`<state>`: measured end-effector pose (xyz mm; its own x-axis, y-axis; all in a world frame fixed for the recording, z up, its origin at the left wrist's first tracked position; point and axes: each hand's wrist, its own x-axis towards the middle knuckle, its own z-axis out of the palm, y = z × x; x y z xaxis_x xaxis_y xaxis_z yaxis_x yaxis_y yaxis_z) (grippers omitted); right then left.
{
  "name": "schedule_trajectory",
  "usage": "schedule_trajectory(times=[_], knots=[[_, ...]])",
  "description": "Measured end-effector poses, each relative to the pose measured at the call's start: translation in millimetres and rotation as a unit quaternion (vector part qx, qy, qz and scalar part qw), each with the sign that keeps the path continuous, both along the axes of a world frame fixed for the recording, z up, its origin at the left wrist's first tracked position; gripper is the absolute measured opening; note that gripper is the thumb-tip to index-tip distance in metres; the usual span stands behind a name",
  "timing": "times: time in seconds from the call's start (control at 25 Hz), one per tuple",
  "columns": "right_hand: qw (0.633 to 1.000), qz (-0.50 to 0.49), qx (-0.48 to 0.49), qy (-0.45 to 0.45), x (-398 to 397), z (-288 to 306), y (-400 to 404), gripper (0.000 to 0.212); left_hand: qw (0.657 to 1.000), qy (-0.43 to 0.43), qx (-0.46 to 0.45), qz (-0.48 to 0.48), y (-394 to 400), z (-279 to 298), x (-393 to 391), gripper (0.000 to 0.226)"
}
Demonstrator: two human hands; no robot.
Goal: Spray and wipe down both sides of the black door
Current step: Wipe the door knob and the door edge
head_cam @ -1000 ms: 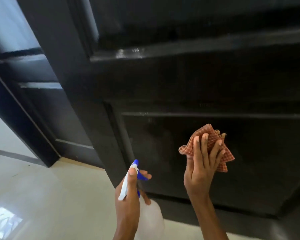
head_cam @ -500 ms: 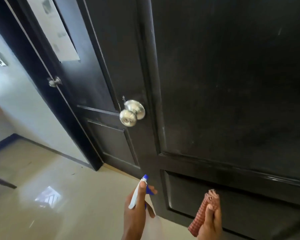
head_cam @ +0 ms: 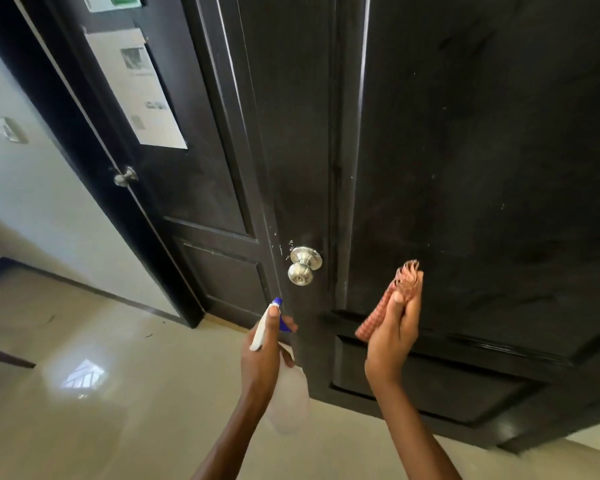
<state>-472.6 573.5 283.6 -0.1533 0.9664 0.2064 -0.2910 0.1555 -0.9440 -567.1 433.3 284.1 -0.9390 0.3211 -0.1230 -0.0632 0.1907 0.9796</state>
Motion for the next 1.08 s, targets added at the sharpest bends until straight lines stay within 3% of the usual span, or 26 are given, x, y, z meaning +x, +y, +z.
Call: schedule_trajectory(times=[0.08,0.16,0.28,0.4,0.52,0.64,0.76,0.96,1.08], knots=[[0.997,-0.052,0.045,0.018,-29.6,12.5,10.7,0.052,0.998,0.023,0.003,-0.05,-3.1,2.4,-29.3,0.058],[0.987,-0.086,0.135,-0.03,-58.2,19.9,24.7,0.055,0.996,0.03,0.012,-0.088,-2.5,3.8,-59.1,0.056],[0.908,-0.124,0.324,-0.235,-91.3,9.7,65.6,0.054,0.989,0.039,0.021,-0.14,8.9,11.0,-91.8,0.053],[0.837,-0.177,0.356,-0.376,-102.4,-11.5,94.0,0.053,0.984,0.033,0.023,-0.171,19.3,15.4,-110.5,0.054],[0.822,-0.197,0.366,-0.39,-102.0,-20.2,96.0,0.051,0.98,0.04,0.013,-0.193,25.6,14.9,-125.2,0.055],[0.831,-0.197,0.361,-0.375,-102.4,-13.4,91.2,0.05,0.975,0.041,-0.008,-0.22,27.2,10.4,-130.8,0.06],[0.868,-0.179,0.335,-0.321,-102.4,-16.9,73.2,0.05,0.972,0.024,-0.018,-0.234,27.4,3.9,-133.8,0.06],[0.959,-0.098,0.183,-0.193,-117.1,-36.1,29.0,0.051,0.97,0.018,-0.037,-0.239,32.1,-3.6,-141.8,0.062],[0.977,-0.091,0.108,-0.16,-122.7,-38.9,22.7,0.051,0.968,0.011,-0.061,-0.244,35.4,-5.1,-147.6,0.063]])
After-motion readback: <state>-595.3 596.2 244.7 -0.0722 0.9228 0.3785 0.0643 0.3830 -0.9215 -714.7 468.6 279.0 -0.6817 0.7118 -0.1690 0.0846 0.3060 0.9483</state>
